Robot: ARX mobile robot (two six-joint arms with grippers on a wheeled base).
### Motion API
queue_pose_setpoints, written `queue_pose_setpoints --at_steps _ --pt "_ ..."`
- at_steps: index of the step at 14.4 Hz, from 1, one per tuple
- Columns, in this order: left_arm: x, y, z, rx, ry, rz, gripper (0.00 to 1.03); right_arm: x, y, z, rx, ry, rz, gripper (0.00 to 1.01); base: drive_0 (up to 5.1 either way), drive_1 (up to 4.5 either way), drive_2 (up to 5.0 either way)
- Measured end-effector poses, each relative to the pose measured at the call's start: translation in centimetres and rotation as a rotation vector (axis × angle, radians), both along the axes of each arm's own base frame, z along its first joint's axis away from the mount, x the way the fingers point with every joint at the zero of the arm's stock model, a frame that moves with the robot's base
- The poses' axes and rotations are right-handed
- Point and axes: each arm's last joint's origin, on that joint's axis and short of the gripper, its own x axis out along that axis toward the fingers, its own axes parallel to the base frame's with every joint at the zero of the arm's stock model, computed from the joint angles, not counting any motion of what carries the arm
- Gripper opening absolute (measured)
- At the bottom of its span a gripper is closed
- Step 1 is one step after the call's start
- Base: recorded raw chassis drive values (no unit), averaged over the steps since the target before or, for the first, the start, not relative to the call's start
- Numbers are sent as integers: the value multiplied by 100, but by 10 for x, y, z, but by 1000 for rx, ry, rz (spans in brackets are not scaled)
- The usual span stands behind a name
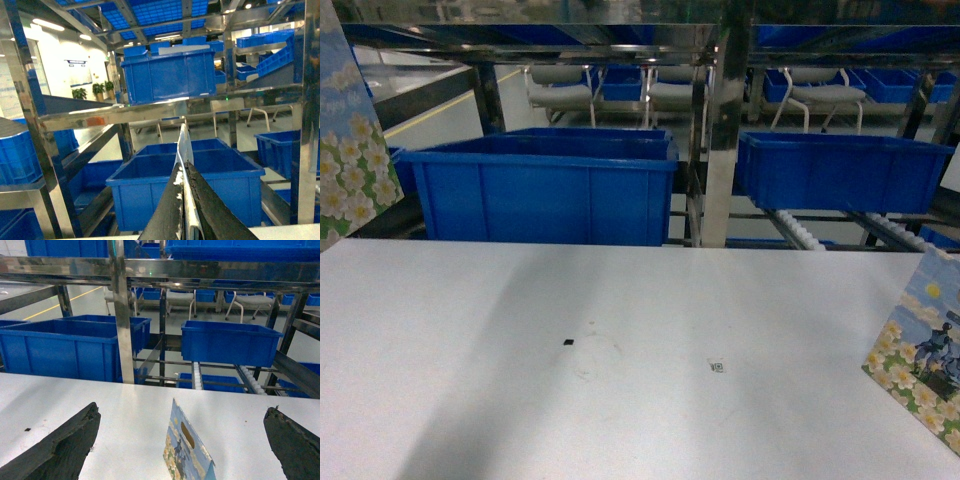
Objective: Move flower gift bag to table near conveyor
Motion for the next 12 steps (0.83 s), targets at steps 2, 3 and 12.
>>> queue_pose_setpoints --at_steps 2,3,12 --pt "18 -12 -9 -8 20 -27 2 0 0 0 0 0 0 98 0 0 0" --pt "26 -22 -13 -21 28 -41 2 0 0 0 0 0 0 98 0 0 0" --pt "106 -77 -83 -124 218 -33 2 0 0 0 0 0 0 98 0 0 0"
